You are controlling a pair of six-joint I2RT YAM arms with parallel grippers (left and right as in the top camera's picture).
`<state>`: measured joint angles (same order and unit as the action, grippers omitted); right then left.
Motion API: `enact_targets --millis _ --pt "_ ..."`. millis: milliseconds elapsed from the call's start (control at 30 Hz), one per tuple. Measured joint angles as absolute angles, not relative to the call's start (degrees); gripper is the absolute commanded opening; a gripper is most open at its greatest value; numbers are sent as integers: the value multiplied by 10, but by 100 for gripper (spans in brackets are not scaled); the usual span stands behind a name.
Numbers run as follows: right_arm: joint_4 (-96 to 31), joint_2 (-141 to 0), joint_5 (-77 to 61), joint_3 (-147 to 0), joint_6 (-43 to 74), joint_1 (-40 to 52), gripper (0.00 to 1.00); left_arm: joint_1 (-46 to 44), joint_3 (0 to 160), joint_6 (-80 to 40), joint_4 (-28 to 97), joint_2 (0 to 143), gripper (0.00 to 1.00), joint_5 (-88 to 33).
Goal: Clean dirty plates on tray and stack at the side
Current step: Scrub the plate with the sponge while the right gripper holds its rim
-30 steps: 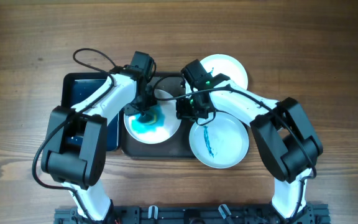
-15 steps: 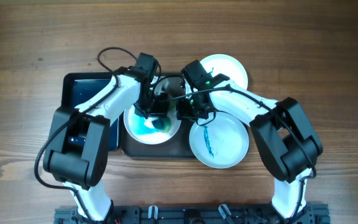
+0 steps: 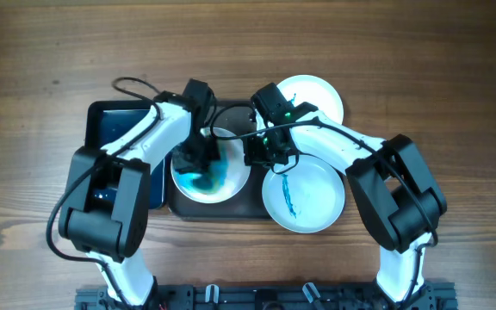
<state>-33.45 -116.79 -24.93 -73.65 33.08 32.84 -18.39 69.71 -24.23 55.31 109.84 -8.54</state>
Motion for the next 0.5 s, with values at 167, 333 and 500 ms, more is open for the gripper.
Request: enact_targets --millis 167,333,500 --pt "-334 -1168 -248 -736 331 328 4 -207 697 -166 534 1098 4 -194" --pt "-329 -1168 -248 -736 332 328 4 -205 696 -234 495 1098 4 -88" --pt "-327 -1168 -246 -736 333 328 4 -206 696 -344 507 1098 4 88"
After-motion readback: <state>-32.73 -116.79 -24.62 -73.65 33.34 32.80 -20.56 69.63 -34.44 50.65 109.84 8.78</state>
